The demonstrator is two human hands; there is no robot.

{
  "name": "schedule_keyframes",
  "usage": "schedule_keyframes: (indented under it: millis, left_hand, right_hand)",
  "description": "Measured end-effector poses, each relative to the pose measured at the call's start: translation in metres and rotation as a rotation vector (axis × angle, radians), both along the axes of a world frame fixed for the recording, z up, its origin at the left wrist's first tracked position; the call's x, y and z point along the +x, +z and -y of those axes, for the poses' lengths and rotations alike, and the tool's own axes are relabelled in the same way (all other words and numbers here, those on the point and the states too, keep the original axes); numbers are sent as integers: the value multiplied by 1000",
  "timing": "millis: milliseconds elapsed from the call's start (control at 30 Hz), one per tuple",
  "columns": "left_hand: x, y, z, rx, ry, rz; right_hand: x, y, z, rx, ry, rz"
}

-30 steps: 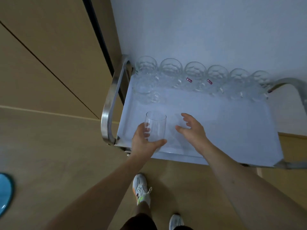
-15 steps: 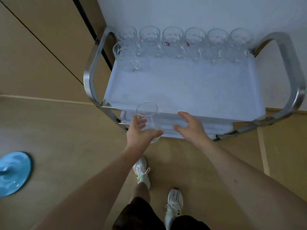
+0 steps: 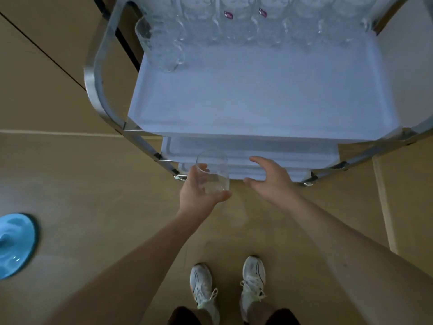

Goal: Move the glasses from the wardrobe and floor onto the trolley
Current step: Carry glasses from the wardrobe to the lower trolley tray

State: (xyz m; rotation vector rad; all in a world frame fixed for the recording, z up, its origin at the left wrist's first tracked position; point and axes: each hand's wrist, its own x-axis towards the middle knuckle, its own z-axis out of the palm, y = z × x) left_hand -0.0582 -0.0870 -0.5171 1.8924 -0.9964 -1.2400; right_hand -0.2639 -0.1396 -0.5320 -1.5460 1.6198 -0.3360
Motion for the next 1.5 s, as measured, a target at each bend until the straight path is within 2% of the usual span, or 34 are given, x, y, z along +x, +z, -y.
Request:
schedule_keyframes:
  millis: [267,533,733,933,1267,1500]
  left_hand:
    - [5,-119,28,-77,-8,-2]
    - [23,-182,79,-268,21,25]
    - [32,-208,116,-446,6,20]
    - [28,-231,139,-527,-25,55]
    - [-15,-229,161,-501,-123,78]
    - [-81,-231,170,-497,-241,28]
  right_hand:
    - [16,-113,27,-60,22,-49]
    - [34,-179,74,-236,24,-57]
    - [37,-210,114,-427,6,-67]
    - [31,-239,116,-531,-61,-38]
    - [16,-241,104,-530,-64,100]
    - [-25,-241,98,-543,-192,233]
